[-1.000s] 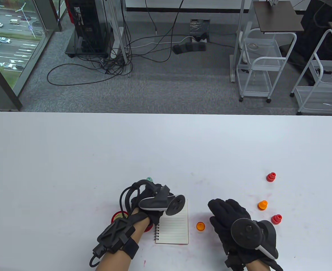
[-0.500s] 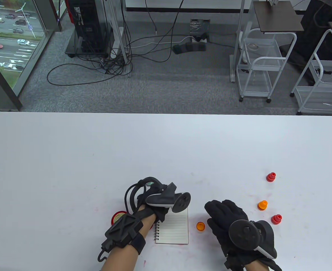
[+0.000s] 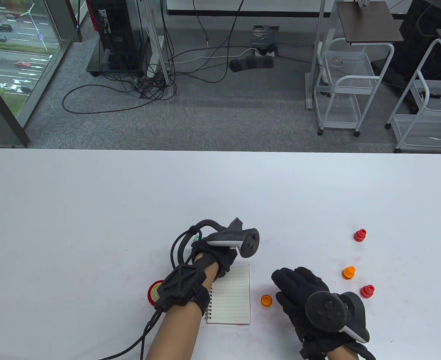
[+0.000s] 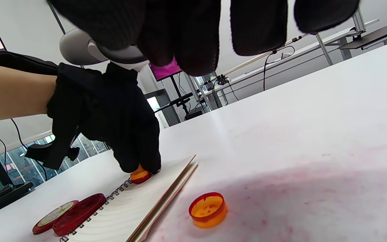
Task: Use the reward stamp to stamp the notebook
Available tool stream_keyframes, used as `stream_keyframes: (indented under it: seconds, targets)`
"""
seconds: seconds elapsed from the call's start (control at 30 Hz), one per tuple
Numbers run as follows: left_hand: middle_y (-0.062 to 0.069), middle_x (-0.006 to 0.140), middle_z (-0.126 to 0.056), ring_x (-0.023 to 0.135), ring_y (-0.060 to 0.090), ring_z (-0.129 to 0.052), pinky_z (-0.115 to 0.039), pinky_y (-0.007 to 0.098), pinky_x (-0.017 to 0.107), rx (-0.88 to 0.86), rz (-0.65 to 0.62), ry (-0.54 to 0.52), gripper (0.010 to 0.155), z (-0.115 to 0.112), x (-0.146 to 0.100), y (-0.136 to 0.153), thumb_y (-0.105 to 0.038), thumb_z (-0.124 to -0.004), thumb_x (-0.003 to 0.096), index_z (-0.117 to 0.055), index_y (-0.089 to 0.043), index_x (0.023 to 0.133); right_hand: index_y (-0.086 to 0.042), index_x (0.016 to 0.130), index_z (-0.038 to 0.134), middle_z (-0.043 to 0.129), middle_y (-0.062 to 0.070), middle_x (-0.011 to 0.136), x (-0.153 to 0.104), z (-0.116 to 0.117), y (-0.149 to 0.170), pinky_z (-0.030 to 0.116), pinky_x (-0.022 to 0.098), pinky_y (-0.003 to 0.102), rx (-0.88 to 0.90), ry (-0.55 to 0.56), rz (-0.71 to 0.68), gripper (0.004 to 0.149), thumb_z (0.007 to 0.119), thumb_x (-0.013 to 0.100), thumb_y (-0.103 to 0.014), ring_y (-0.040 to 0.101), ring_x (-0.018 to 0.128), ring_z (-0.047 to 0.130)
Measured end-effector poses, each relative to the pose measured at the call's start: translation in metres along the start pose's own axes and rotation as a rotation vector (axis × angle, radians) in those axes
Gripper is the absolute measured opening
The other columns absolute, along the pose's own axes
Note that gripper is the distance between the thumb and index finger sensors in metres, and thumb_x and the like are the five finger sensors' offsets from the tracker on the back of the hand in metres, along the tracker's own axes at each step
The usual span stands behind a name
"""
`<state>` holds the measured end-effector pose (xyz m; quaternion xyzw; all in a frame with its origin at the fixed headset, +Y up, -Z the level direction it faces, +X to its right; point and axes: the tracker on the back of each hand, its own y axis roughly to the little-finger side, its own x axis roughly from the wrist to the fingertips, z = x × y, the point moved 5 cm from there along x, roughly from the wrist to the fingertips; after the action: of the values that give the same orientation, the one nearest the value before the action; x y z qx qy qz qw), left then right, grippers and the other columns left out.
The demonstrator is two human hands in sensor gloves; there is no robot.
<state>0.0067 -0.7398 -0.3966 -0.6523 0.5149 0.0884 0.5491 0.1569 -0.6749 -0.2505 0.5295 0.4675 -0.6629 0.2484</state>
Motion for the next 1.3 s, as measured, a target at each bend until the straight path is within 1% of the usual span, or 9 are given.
stream_keyframes:
  seconds: [0.13, 0.23, 0.37, 0.43, 0.67, 0.83, 0.93, 1.17, 1.3]
  targets:
    - [-0.003, 0.067, -0.108, 0.050, 0.013, -0.110, -0.095, 0.035, 0.050, 0.013, 0.007, 0.041, 0.046, -0.001, 0.005, 0.000, -0.039, -0.097, 0.0239, -0.100, -0.031, 0.069, -0.021, 0.098, 0.072, 0.080, 0.012, 0.103, 0.001, 0.001, 0.001, 0.062, 0.062, 0.073, -0.007, -0.015, 0.008, 0.052, 0.072, 0.048, -0.038, 0.055, 0.091, 0.071]
    - [-0.002, 0.067, -0.107, 0.050, 0.014, -0.110, -0.094, 0.036, 0.050, -0.073, 0.045, 0.081, 0.046, -0.003, 0.008, 0.008, -0.039, -0.097, 0.0235, -0.100, -0.032, 0.069, -0.021, 0.098, 0.072, 0.080, 0.011, 0.103, 0.001, 0.003, 0.001, 0.062, 0.062, 0.073, -0.014, -0.026, 0.007, 0.052, 0.072, 0.048, -0.038, 0.055, 0.092, 0.071]
    - [-0.002, 0.067, -0.107, 0.050, 0.014, -0.109, -0.094, 0.036, 0.050, -0.045, 0.036, 0.099, 0.047, -0.003, 0.011, 0.006, -0.039, -0.098, 0.0225, -0.100, -0.031, 0.069, -0.021, 0.098, 0.072, 0.080, 0.011, 0.103, 0.002, 0.003, 0.001, 0.062, 0.062, 0.073, -0.013, -0.032, 0.007, 0.052, 0.072, 0.049, -0.038, 0.055, 0.092, 0.071]
    - [-0.002, 0.066, -0.107, 0.049, 0.014, -0.110, -0.094, 0.036, 0.050, 0.002, 0.001, 0.087, 0.047, -0.002, 0.012, 0.000, -0.039, -0.098, 0.0222, -0.100, -0.031, 0.068, -0.021, 0.098, 0.072, 0.080, 0.012, 0.103, 0.002, 0.004, 0.001, 0.062, 0.062, 0.073, -0.010, -0.038, 0.008, 0.052, 0.072, 0.049, -0.038, 0.055, 0.092, 0.071]
    - [0.000, 0.064, -0.108, 0.047, 0.014, -0.110, -0.094, 0.035, 0.048, 0.073, -0.022, 0.030, 0.047, -0.001, 0.005, -0.009, -0.039, -0.098, 0.0220, -0.100, -0.030, 0.068, -0.021, 0.098, 0.072, 0.080, 0.012, 0.103, 0.002, 0.007, -0.001, 0.063, 0.062, 0.073, -0.015, -0.059, -0.002, 0.052, 0.072, 0.049, -0.038, 0.055, 0.092, 0.071]
    - [0.000, 0.063, -0.108, 0.046, 0.013, -0.109, -0.094, 0.035, 0.048, 0.108, -0.035, -0.021, 0.047, -0.002, -0.001, -0.014, -0.040, -0.098, 0.0221, -0.100, -0.030, 0.067, -0.021, 0.098, 0.072, 0.080, 0.012, 0.103, 0.001, 0.008, -0.002, 0.063, 0.062, 0.073, -0.017, -0.067, 0.003, 0.052, 0.072, 0.049, -0.038, 0.055, 0.091, 0.071]
    - [0.001, 0.063, -0.107, 0.045, 0.014, -0.109, -0.094, 0.035, 0.048, 0.131, -0.053, -0.081, 0.046, -0.002, -0.007, -0.017, -0.040, -0.097, 0.0222, -0.101, -0.030, 0.067, -0.021, 0.098, 0.072, 0.080, 0.011, 0.103, 0.001, 0.009, -0.002, 0.063, 0.062, 0.073, -0.018, -0.071, 0.002, 0.052, 0.072, 0.049, -0.038, 0.055, 0.091, 0.071]
    - [0.002, 0.061, -0.107, 0.044, 0.014, -0.109, -0.094, 0.035, 0.047, 0.145, -0.058, -0.278, 0.044, -0.004, -0.031, -0.020, -0.039, -0.097, 0.0228, -0.101, -0.030, 0.066, -0.021, 0.098, 0.072, 0.080, 0.012, 0.103, 0.002, 0.011, -0.004, 0.063, 0.062, 0.073, -0.025, -0.085, 0.002, 0.052, 0.072, 0.049, -0.038, 0.055, 0.092, 0.071]
    - [0.004, 0.062, -0.106, 0.044, 0.015, -0.107, -0.093, 0.037, 0.047, 0.115, -0.048, -0.371, 0.044, -0.009, -0.042, -0.018, -0.038, -0.097, 0.0237, -0.100, -0.029, 0.066, -0.021, 0.098, 0.072, 0.080, 0.012, 0.103, 0.002, 0.009, -0.003, 0.062, 0.062, 0.073, -0.020, -0.078, 0.009, 0.052, 0.072, 0.049, -0.038, 0.055, 0.091, 0.071]
